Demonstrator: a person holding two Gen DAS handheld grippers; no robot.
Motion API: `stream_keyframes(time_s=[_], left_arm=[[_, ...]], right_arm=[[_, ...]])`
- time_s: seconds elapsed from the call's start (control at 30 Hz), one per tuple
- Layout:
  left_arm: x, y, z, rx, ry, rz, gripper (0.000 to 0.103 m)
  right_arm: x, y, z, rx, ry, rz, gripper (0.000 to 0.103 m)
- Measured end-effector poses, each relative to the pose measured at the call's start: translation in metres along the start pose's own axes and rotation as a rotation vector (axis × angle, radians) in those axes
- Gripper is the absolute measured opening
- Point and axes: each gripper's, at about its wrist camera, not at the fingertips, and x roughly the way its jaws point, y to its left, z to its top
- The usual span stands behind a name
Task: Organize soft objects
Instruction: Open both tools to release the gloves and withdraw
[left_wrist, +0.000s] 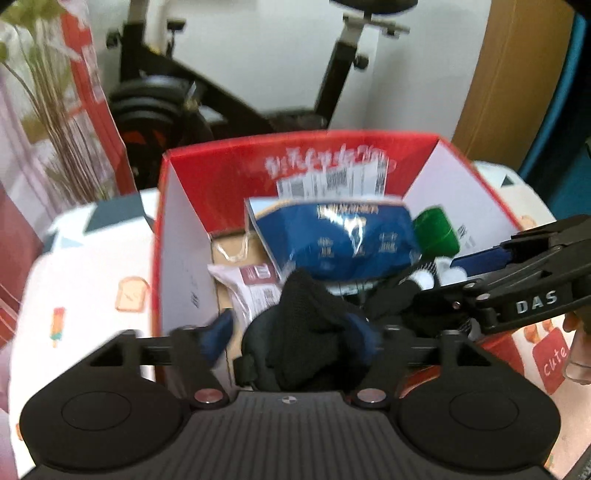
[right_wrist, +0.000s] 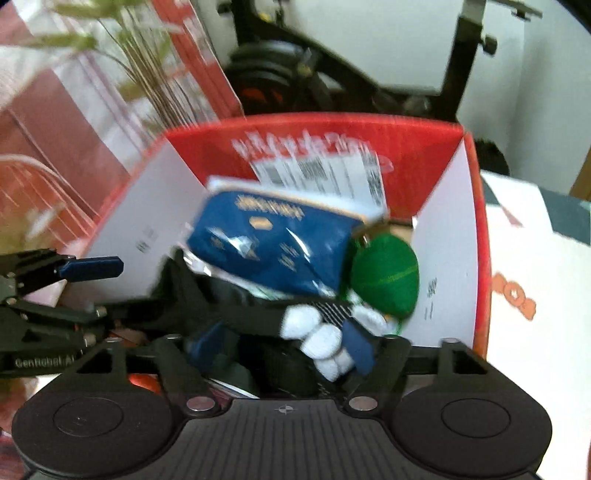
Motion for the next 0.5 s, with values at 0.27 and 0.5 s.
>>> stream_keyframes(time_s=[0.27,0.5], left_arm=[[-0.059,-0.013,-0.011,0.042,-0.195,0.002,0.103],[-0.096,-0.023,-0.035,0.032,-0.320,0.115,0.103]], right_arm=[[-0.049,0.010,-0.014,-0.064,-0.170,-0.006,0.103],[-0.093,0.014,-0.048,-0.107,-0.317,-0.040,0.103]])
